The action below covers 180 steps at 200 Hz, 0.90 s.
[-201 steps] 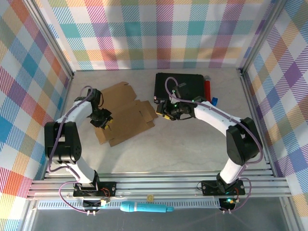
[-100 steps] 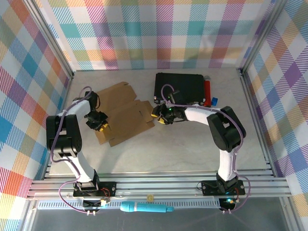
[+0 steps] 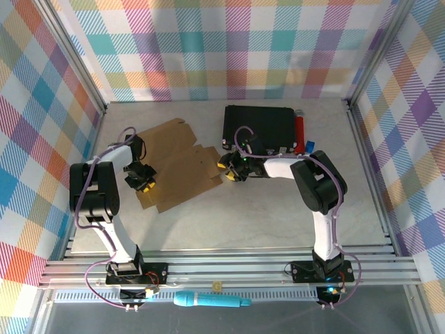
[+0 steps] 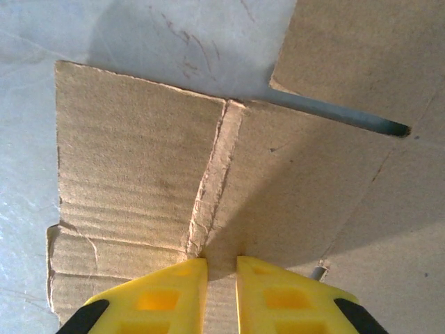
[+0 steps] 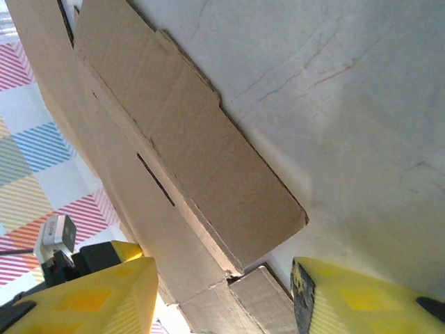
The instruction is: Fold the paper box
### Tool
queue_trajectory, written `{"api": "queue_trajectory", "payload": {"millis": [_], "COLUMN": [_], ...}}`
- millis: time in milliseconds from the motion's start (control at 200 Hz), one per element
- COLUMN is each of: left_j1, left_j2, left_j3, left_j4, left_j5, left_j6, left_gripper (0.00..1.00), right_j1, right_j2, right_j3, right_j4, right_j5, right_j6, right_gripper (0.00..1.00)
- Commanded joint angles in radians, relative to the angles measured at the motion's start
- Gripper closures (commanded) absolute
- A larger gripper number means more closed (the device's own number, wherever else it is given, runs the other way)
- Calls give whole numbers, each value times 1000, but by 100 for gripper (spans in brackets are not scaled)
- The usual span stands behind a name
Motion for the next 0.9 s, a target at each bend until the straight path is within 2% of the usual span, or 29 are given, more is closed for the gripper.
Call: {"api": "queue_trajectory", "payload": {"millis": [0, 390, 600, 710, 895], "left_j1": [11, 11, 11, 11, 10], "left_j2": [38, 42, 49, 50, 8], "left_j3": [-52, -22, -7, -1, 7], "left_j4": [-2, -6, -13, -18, -25], "left_j5": [-11, 24, 34, 34, 31], "left_j6": [23, 32, 40, 44, 42], "left_gripper": [82, 84, 84, 84, 85], "right_j1": [21, 56, 67, 67, 68], "right_j2": [52, 67, 94, 102, 83], "right_j3": [-4, -53, -24, -26, -24], "right_j4": [91, 359, 382, 385, 351], "right_j5": [26, 99, 144, 165, 188], "right_j6": [58, 319, 354, 361, 351], "right_gripper": [46, 54, 59, 65, 86]}}
